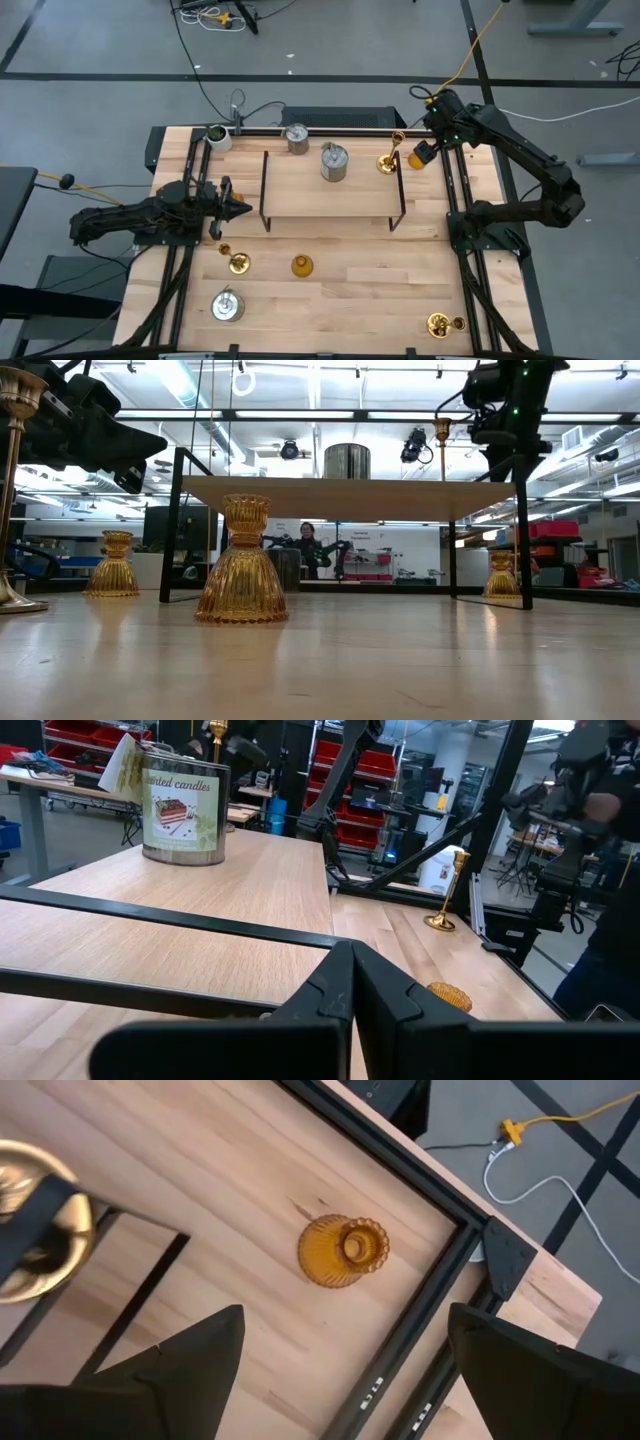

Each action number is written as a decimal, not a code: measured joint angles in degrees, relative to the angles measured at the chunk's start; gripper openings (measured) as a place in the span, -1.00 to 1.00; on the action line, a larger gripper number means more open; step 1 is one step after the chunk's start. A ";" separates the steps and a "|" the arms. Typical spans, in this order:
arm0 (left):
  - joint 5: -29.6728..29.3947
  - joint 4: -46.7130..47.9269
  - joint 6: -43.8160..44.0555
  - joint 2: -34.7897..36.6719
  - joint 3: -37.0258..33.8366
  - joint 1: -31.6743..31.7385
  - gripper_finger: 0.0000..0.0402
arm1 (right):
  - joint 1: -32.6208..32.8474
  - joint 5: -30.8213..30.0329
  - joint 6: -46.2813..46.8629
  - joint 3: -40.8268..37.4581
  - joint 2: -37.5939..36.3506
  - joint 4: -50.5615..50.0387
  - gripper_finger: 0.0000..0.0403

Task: Pick & Place candle stick holders
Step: Put the right candle holder on the shelf aligned with the other candle holder

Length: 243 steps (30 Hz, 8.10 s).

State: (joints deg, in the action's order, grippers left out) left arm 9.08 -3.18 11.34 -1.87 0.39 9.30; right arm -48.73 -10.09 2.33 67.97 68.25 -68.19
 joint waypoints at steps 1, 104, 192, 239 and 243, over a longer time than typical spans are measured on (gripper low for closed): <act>0.00 0.00 0.02 0.00 0.00 0.00 -0.96 | -0.37 0.01 0.00 -0.49 0.00 0.64 0.75; 0.00 0.00 0.00 0.01 0.01 0.00 -0.96 | 22.03 10.50 -6.34 -7.92 -23.67 -10.20 0.75; 0.00 0.00 0.02 0.00 0.00 0.00 -0.96 | 108.37 27.05 -26.87 -13.62 2.23 27.96 0.75; 0.00 0.00 -0.01 0.00 0.01 0.00 -0.96 | 109.86 21.20 -25.29 -16.90 2.19 32.58 0.20; 0.00 0.00 -0.01 0.02 0.02 0.00 -0.96 | 109.86 21.22 -25.31 -16.90 2.19 32.59 0.14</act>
State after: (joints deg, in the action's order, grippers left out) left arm 9.08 -3.18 11.33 -1.85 0.40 9.30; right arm 61.12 11.14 -22.98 51.07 70.43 -35.61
